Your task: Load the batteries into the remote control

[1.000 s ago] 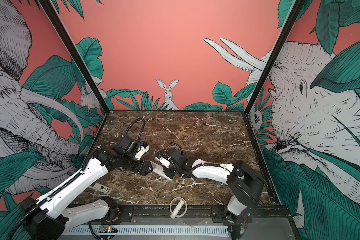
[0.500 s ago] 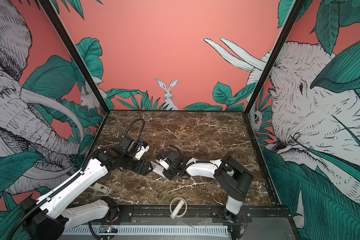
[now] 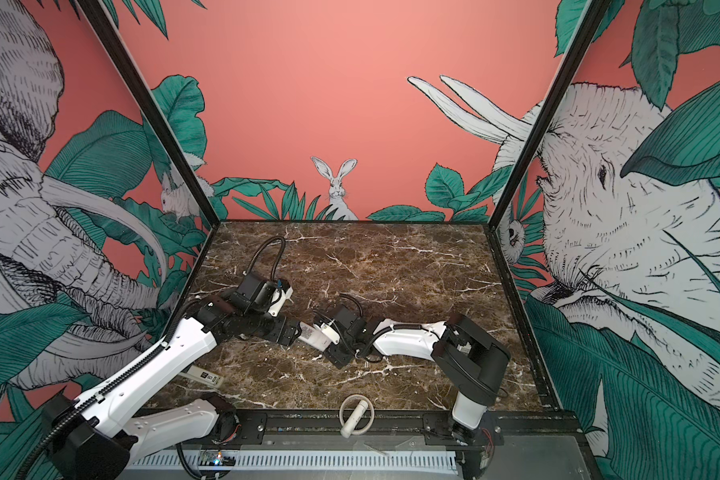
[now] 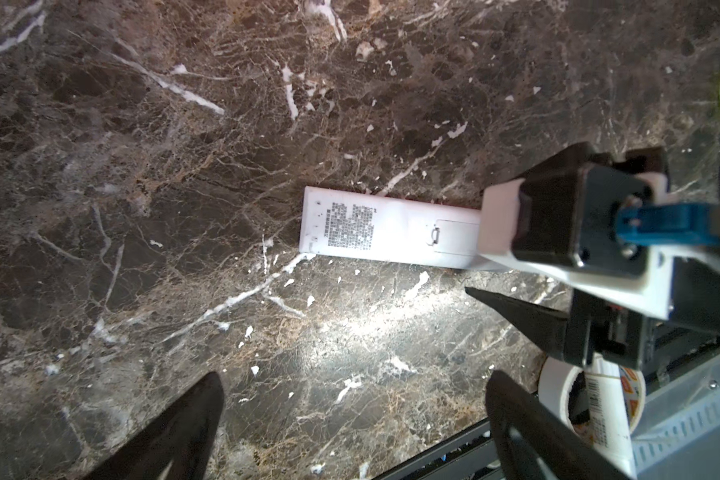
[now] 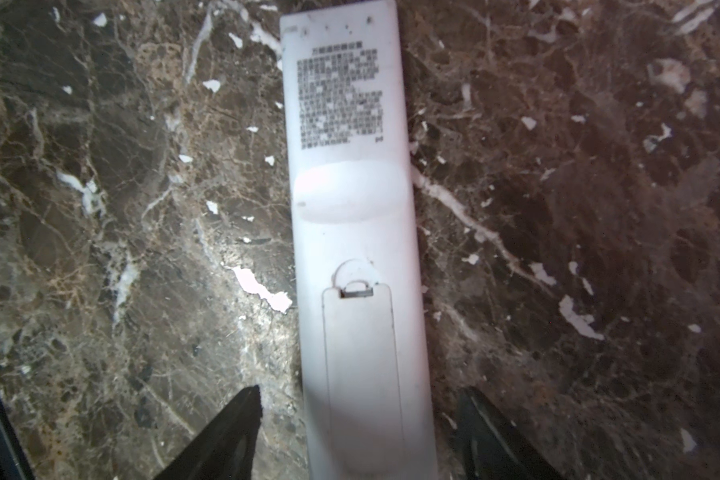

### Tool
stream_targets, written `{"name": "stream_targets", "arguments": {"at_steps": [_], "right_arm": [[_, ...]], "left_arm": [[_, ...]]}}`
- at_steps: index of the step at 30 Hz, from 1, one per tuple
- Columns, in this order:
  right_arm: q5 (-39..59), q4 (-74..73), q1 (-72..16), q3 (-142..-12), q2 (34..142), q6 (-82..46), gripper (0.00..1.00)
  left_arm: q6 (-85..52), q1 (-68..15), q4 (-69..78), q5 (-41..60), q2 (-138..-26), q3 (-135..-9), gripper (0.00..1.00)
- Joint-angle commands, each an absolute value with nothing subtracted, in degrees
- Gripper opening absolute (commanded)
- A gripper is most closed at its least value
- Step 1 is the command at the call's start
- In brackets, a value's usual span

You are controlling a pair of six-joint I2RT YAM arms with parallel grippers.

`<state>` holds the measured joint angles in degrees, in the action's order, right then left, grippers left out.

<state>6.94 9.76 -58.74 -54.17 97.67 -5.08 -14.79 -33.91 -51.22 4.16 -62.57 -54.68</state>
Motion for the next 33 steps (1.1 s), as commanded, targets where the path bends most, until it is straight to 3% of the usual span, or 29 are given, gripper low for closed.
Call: {"name": "stream_targets", "arguments": {"at_steps": [1, 7, 11, 17, 20, 33], "right_arm": [[4.8, 10.5, -59.5, -54.4, 98.5, -4.4, 0.75], [2.6, 10.9, -59.8, -56.1, 101.4, -4.5, 0.74], [2.3, 12.0, -60.2, -57.8, 103.1, -4.3, 0.67], [2.4, 11.0, -60.4, -58.3, 103.6, -6.5, 0.43], [3.3, 9.9, -60.4, -58.0, 102.7, -8.1, 0.37], [19.5, -7.1, -50.3, -44.7, 80.7, -24.2, 0.29]], "left_arm": [[-15.6, -33.4, -51.0, 2.7, -60.7, -54.1, 0.99], [-15.7, -33.3, -51.1, 2.3, -59.3, -54.2, 0.99], [-15.9, -33.1, -50.3, 3.4, -59.3, -54.1, 0.99], [-16.8, -32.0, -47.2, 4.6, -60.6, -54.5, 0.99], [-17.5, -31.1, -44.1, 5.9, -61.0, -54.7, 0.99], [-18.7, -31.1, -24.7, 18.6, -56.5, -51.9, 0.99]]}}
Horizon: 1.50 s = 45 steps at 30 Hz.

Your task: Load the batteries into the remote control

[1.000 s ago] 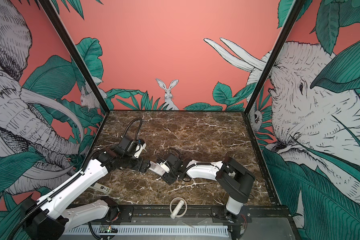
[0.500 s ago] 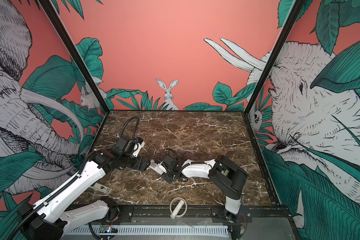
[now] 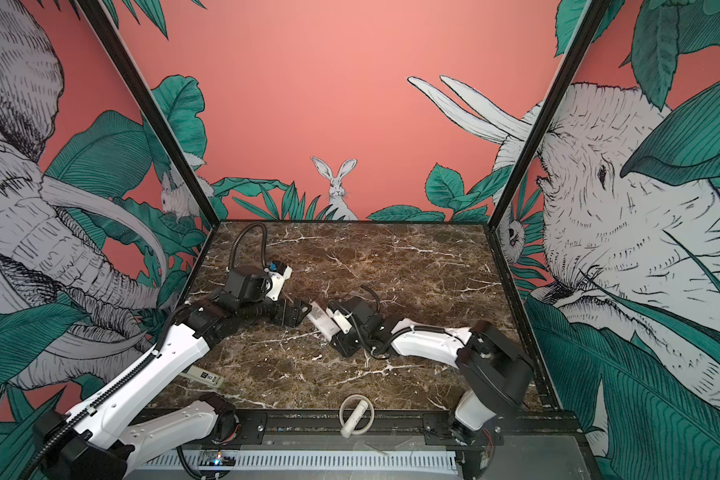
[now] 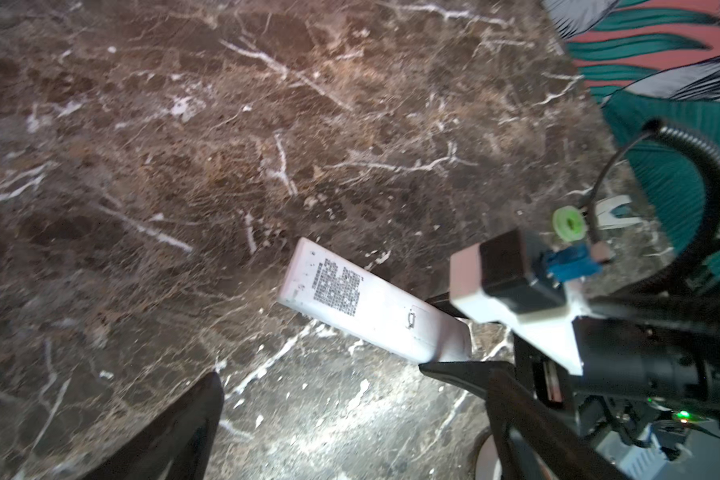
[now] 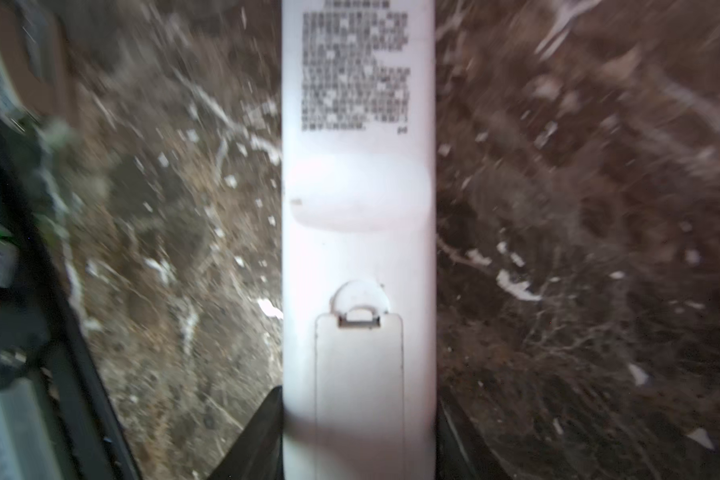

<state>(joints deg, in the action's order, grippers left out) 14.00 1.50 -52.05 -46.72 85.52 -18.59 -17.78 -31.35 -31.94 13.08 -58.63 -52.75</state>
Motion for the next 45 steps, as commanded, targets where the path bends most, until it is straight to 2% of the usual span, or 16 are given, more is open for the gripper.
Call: {"name": "stream_targets", "arguments": {"at_steps": [1, 6, 13, 24, 28, 36, 42, 45], "right_arm": [[21.0, -8.5, -49.2, -43.5, 78.6, -25.9, 0.29], [26.5, -13.2, -45.2, -39.6, 68.4, -31.8, 0.27], [33.5, -17.0, -42.5, -38.2, 56.7, -37.0, 0.25], [44.4, -30.3, -42.3, -38.4, 54.5, -46.0, 0.25], [45.5, -32.1, -42.3, -38.9, 55.4, -47.3, 0.25], [44.8, -31.4, -42.2, -39.2, 56.3, -46.9, 0.25], [44.7, -32.1, -42.1, -38.7, 57.2, -47.1, 0.28], [44.8, -32.5, -42.1, -38.5, 58.0, -47.2, 0.32]], "left_arm": [[-19.0, -31.1, -22.5, 20.6, -56.4, -51.7, 0.99], [-22.4, -31.1, -12.8, 31.6, -58.1, -51.3, 0.99], [-32.8, -31.0, 9.0, 45.2, -60.8, -49.3, 0.99], [-45.9, -31.0, 34.9, 56.3, -66.0, -49.9, 0.99], [-47.9, -31.0, 39.3, 57.8, -65.7, -50.1, 0.97], [-45.0, -31.0, 35.4, 57.3, -64.2, -50.0, 0.78], [-41.9, -31.0, 30.2, 54.7, -63.6, -49.9, 0.47], [-40.0, -31.0, 27.2, 53.1, -63.5, -49.8, 0.31]]}}
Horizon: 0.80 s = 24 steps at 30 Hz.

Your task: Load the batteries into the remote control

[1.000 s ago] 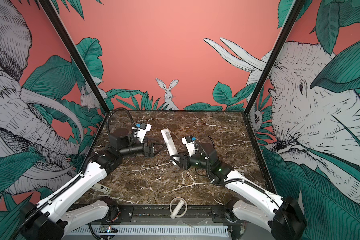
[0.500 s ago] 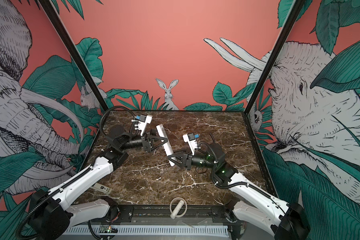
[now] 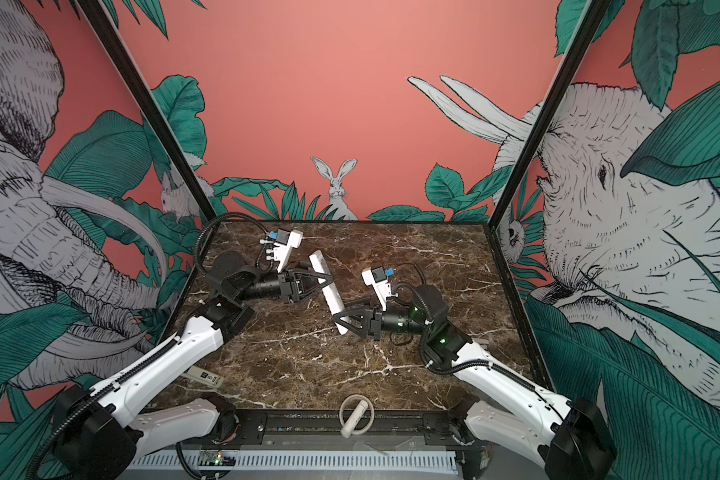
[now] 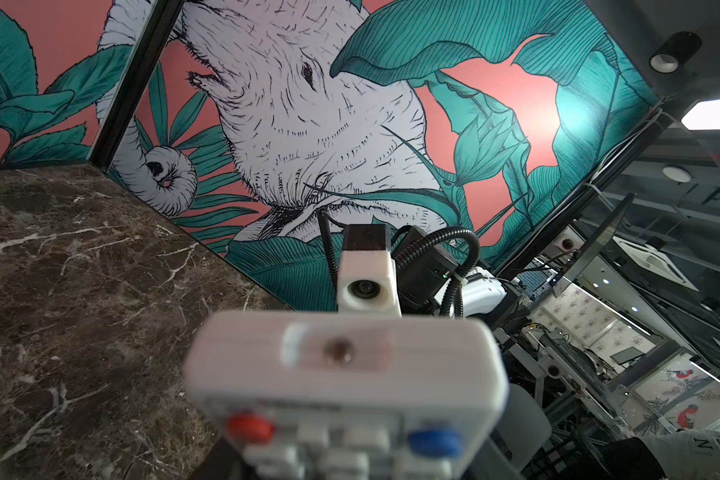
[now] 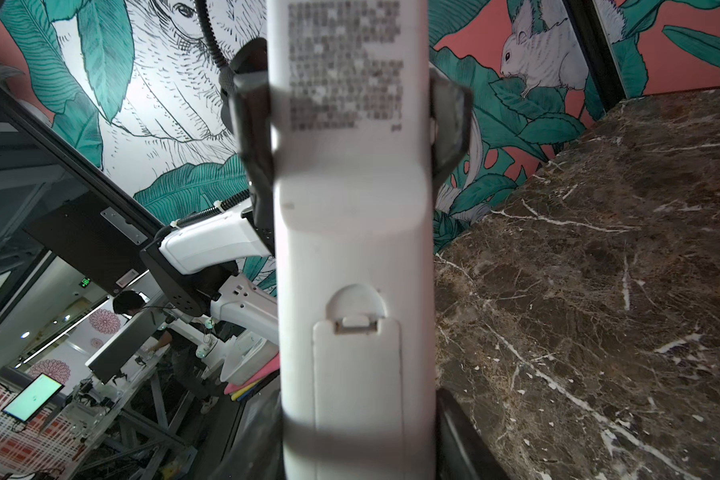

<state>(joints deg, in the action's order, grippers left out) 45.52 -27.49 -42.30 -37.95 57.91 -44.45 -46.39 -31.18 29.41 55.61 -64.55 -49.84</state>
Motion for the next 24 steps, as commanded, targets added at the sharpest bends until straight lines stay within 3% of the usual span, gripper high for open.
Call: {"name": "stream_targets", "arguments": {"at_steps": [1, 5, 7, 9, 10, 11, 18, 24], "right_arm": [[44.8, -32.7, -42.2, -38.3, 58.3, -47.3, 0.35], [44.2, -31.3, -42.0, -38.1, 59.4, -46.6, 0.60], [42.6, -25.4, -41.9, -38.4, 59.0, -43.3, 0.74], [40.0, -16.5, -41.9, -39.4, 58.0, -38.6, 0.81], [38.2, -12.2, -41.8, -39.6, 57.3, -36.3, 0.83], [36.1, -8.0, -41.9, -39.9, 56.7, -34.4, 0.85], [20.5, 14.0, -41.9, -42.1, 57.0, -25.6, 0.88], [14.9, 20.5, -43.8, -42.6, 60.2, -22.3, 0.90]], "left_arm": [[-39.5, -31.0, 26.0, 52.4, -63.4, -49.8, 0.27], [-37.4, -31.0, 21.8, 50.5, -63.7, -50.0, 0.20], [-33.4, -31.0, 13.7, 46.9, -64.0, -51.4, 0.16], [-29.4, -31.0, 4.3, 42.1, -65.0, -53.7, 0.12], [-27.3, -31.0, -1.0, 39.3, -66.0, -55.0, 0.03], [-25.7, -31.0, -5.2, 36.8, -66.9, -56.2, 0.00], [-19.8, -31.2, -27.5, 23.5, -79.6, -63.9, 0.00], [-20.4, -35.0, -37.8, 10.2, -89.1, -70.6, 0.00]]}}
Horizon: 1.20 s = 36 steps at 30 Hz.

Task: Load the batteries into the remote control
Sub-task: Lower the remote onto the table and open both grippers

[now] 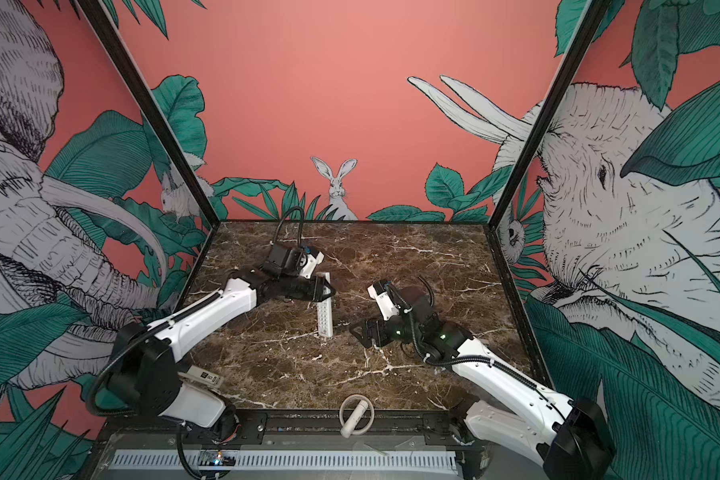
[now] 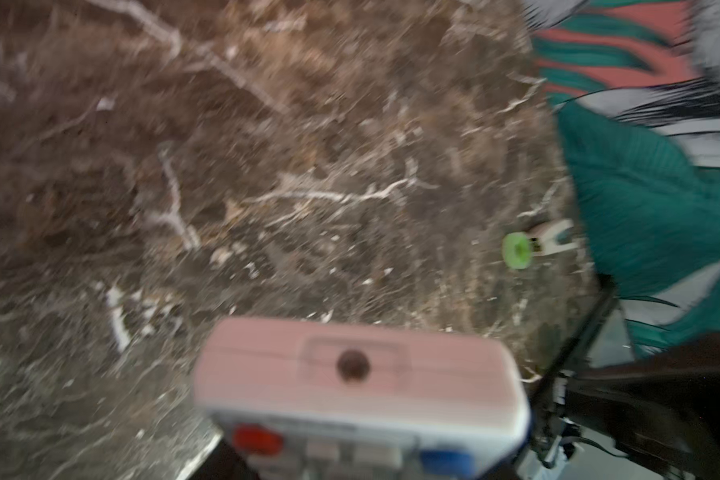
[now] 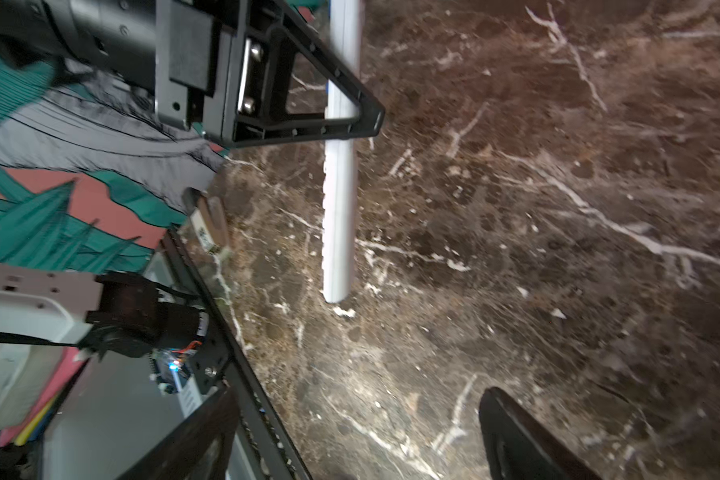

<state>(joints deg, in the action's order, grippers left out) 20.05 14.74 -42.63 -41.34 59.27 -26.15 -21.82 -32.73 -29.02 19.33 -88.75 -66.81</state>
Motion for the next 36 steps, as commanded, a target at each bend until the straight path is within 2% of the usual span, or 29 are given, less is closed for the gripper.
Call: {"name": "stream_targets", "arguments": {"at_steps": [1, 6, 9, 12, 19, 20, 21, 30, 32, 36], "right_arm": [[14.1, 21.1, -44.3, -42.8, 60.7, -22.0, 0.91], [11.2, 22.0, -47.4, -43.1, 62.2, -20.8, 0.92], [7.3, 22.6, -51.2, -44.1, 62.8, -19.4, 0.93], [4.5, 23.3, -53.6, -44.6, 64.3, -19.0, 0.93], [1.0, 21.4, -57.6, -42.8, 65.2, -19.8, 0.94], [0.5, 21.3, -58.0, -42.6, 65.1, -20.1, 0.99], [-0.1, 21.2, -58.5, -42.6, 65.0, -20.3, 0.99], [-3.7, 17.3, -61.4, -39.7, 63.8, -22.8, 0.99], [-4.1, 17.0, -61.9, -39.2, 63.6, -23.2, 0.99], [-4.7, 17.0, -62.5, -38.4, 62.9, -23.6, 0.99]], "left_arm": [[-21.0, -36.1, -38.6, 7.6, -90.3, -71.6, 0.00], [-26.4, -38.4, -47.5, 2.9, -99.9, -80.7, 0.00], [-29.9, -38.6, -50.0, 5.2, -105.7, -84.4, 0.00], [-33.0, -39.8, -52.4, 3.1, -109.6, -87.6, 0.00], [-39.3, -39.8, -50.2, 2.3, -112.6, -86.8, 0.00], [-40.1, -39.8, -49.9, 2.0, -112.8, -86.4, 0.00], [-40.9, -39.8, -49.8, 1.5, -113.2, -86.2, 0.00], [-43.1, -39.8, -49.3, 0.0, -116.5, -85.7, 0.00], [-43.1, -39.8, -49.6, -0.1, -117.4, -86.1, 0.10], [-43.1, -39.8, -49.5, -0.1, -118.7, -86.0, 0.21]]}}
